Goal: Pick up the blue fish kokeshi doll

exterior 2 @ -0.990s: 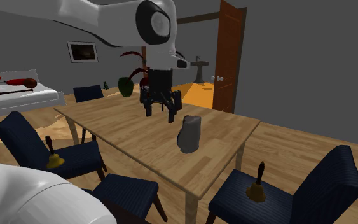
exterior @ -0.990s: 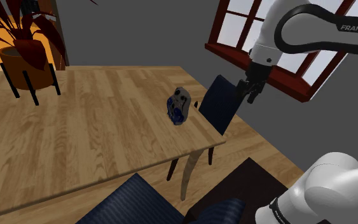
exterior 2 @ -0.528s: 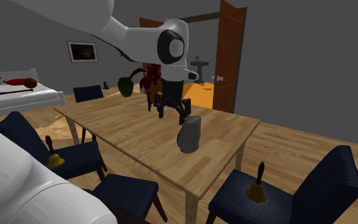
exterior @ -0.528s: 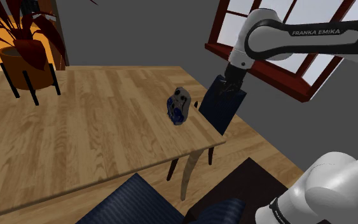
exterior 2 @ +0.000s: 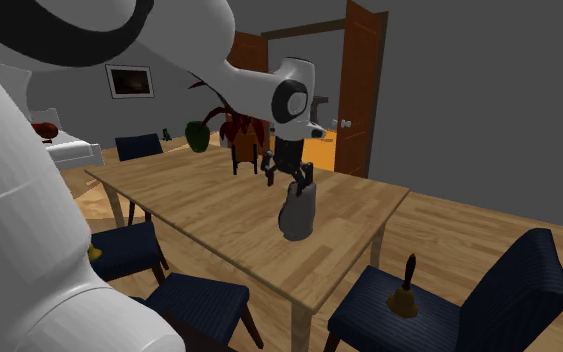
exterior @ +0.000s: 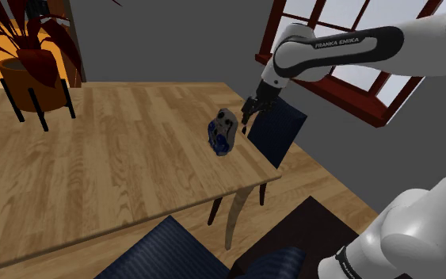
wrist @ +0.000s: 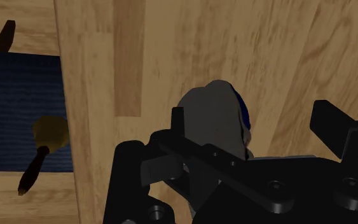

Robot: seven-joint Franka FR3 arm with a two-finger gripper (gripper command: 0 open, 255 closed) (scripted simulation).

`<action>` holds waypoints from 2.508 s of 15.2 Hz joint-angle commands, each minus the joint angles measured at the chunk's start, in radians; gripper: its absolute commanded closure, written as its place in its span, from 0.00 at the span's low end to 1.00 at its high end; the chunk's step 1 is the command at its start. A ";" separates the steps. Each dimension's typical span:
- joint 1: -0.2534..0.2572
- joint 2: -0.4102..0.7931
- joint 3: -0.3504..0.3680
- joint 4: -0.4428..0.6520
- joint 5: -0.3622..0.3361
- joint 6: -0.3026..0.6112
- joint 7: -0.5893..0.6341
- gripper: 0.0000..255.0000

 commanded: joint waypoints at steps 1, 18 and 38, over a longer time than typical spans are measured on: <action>0.003 0.070 -0.005 0.038 0.028 0.050 -0.027 0.00; 0.004 0.282 -0.001 0.121 0.122 0.211 -0.112 1.00; 0.003 0.216 -0.008 0.219 0.087 0.051 -0.066 1.00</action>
